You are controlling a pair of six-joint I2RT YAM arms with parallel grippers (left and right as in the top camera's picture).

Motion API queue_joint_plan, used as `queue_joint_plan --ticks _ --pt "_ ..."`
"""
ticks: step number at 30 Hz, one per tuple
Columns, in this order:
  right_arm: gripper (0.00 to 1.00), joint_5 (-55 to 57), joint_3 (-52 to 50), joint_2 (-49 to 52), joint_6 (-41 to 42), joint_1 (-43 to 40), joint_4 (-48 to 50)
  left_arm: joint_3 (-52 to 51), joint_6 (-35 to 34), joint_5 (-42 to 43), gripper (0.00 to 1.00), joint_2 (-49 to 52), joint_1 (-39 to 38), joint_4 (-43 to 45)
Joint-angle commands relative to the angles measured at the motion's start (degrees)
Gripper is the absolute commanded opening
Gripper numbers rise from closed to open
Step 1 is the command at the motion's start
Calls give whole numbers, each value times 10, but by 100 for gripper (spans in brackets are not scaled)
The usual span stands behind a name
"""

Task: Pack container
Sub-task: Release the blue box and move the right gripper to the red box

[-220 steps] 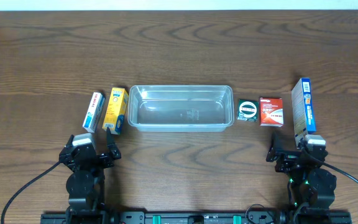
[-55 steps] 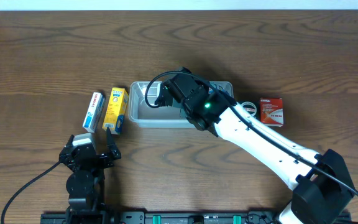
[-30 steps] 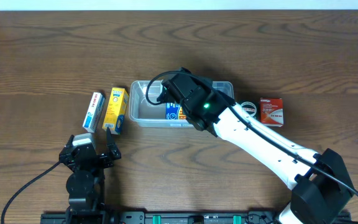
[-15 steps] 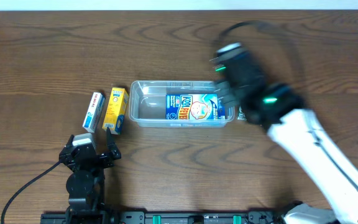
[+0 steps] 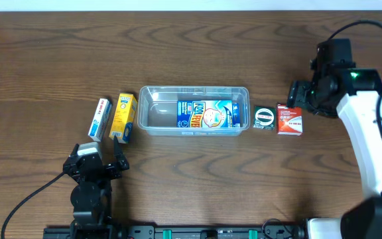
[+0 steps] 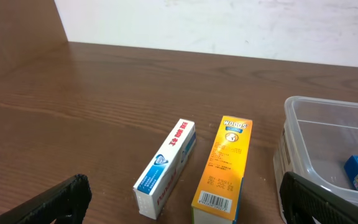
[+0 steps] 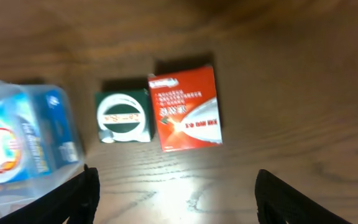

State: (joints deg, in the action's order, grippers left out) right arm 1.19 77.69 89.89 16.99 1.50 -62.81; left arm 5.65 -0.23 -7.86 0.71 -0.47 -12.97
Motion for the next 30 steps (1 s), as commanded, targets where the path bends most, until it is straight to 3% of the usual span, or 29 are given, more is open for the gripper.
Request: queue_joint_plan --ticks 1,5,13,17,30 --pt "77 -17 -23 38 -14 -4 6 -15 -5 -1 98 0 3 -4" --pt "77 -12 -35 88 -75 -3 28 -15 -5 -1 98 0 3 -3" --pt "73 -6 -39 158 -70 -19 43 -15 -5 -1 98 0 3 -3" --pt "87 -11 -40 159 -78 -24 55 -15 -5 -1 98 0 3 -3" --pt "91 -3 -103 162 -102 -30 145 -15 -5 -1 98 0 3 -3"
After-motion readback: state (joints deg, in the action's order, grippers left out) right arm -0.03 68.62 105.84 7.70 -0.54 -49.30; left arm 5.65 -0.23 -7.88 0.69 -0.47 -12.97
